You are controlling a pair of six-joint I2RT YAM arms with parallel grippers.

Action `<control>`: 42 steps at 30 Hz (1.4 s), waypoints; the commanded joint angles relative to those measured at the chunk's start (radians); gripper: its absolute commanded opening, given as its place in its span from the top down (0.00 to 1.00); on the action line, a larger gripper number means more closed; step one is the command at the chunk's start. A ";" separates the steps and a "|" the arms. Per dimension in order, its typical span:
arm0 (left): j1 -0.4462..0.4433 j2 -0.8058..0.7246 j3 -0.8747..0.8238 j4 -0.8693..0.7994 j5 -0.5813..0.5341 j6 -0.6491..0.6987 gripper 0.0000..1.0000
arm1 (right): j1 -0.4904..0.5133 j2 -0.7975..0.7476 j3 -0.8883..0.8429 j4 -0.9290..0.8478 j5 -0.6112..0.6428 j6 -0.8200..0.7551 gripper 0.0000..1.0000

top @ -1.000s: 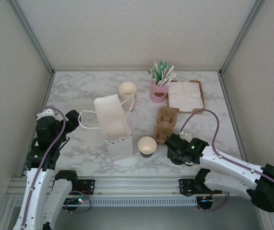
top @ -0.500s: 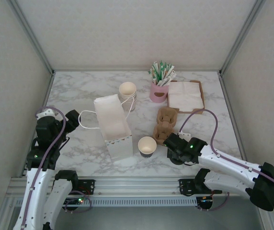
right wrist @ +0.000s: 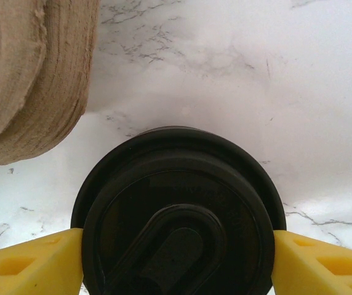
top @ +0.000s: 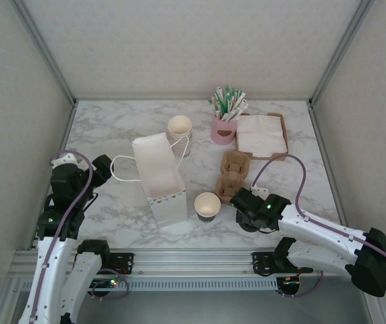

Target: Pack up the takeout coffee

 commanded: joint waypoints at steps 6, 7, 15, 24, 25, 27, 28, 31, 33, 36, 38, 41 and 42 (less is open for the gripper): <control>0.010 -0.003 0.001 0.005 0.016 0.022 0.17 | -0.008 -0.032 0.032 -0.045 0.021 -0.018 0.27; 0.009 -0.003 0.001 0.005 0.016 0.021 0.18 | -0.008 -0.038 0.035 -0.050 0.022 -0.018 0.27; 0.009 -0.003 0.001 0.006 0.015 0.023 0.17 | -0.010 -0.068 0.058 -0.074 0.027 -0.023 0.28; 0.010 -0.003 0.001 0.006 0.014 0.023 0.17 | -0.010 -0.141 0.127 -0.102 0.017 -0.114 0.28; 0.009 -0.003 0.003 0.006 0.013 0.023 0.18 | -0.010 -0.144 0.144 -0.110 0.017 -0.132 0.28; 0.010 -0.003 0.002 0.005 0.015 0.022 0.17 | -0.009 -0.137 0.179 -0.126 0.017 -0.164 0.27; 0.010 -0.003 0.002 0.005 0.014 0.023 0.17 | -0.010 -0.130 0.196 -0.129 0.013 -0.189 0.27; 0.010 -0.003 0.003 0.005 0.013 0.023 0.17 | -0.009 -0.101 0.252 -0.109 -0.017 -0.275 0.27; 0.010 -0.005 0.004 0.004 0.012 0.024 0.17 | -0.009 -0.078 0.289 -0.083 -0.037 -0.334 0.27; 0.010 -0.008 0.005 -0.001 0.005 0.026 0.17 | -0.008 -0.044 0.333 -0.024 -0.110 -0.432 0.27; 0.009 -0.011 0.005 0.000 0.004 0.025 0.17 | -0.006 -0.021 0.357 0.021 -0.186 -0.490 0.27; 0.010 -0.014 0.005 -0.001 0.000 0.026 0.17 | 0.002 0.015 0.384 0.062 -0.261 -0.557 0.27; 0.010 -0.016 0.005 -0.002 0.001 0.026 0.17 | 0.007 0.027 0.390 0.070 -0.276 -0.580 0.27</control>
